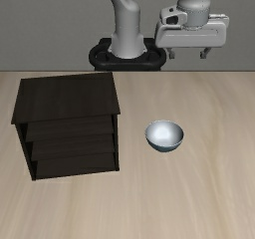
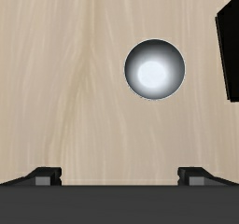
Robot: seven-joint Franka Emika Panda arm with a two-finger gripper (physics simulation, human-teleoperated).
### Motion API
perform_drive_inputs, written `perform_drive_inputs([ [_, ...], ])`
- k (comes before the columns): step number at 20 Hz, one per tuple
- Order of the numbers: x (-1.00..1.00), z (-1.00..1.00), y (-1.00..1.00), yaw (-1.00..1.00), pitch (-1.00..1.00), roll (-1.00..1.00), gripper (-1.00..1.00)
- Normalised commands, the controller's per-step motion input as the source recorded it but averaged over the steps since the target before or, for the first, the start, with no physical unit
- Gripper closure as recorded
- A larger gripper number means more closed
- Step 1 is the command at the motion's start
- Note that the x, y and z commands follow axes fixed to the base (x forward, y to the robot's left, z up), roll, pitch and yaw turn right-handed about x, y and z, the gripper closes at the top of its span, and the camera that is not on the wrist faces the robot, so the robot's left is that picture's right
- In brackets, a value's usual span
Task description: Pick up the porcelain bowl on the table and place it on the wooden shelf
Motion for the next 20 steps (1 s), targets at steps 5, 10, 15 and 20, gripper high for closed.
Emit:
perform_drive_inputs([
  [5,1.0,0.0,0.0,0.0,0.0,0.0,-1.0],
  [10,0.4,-0.2,0.0,0.0,0.0,0.0,-1.0],
  [15,0.0,-1.0,0.0,0.0,0.0,0.0,-1.0],
  [20,0.0,-1.0,0.0,0.0,0.0,0.0,-1.0],
])
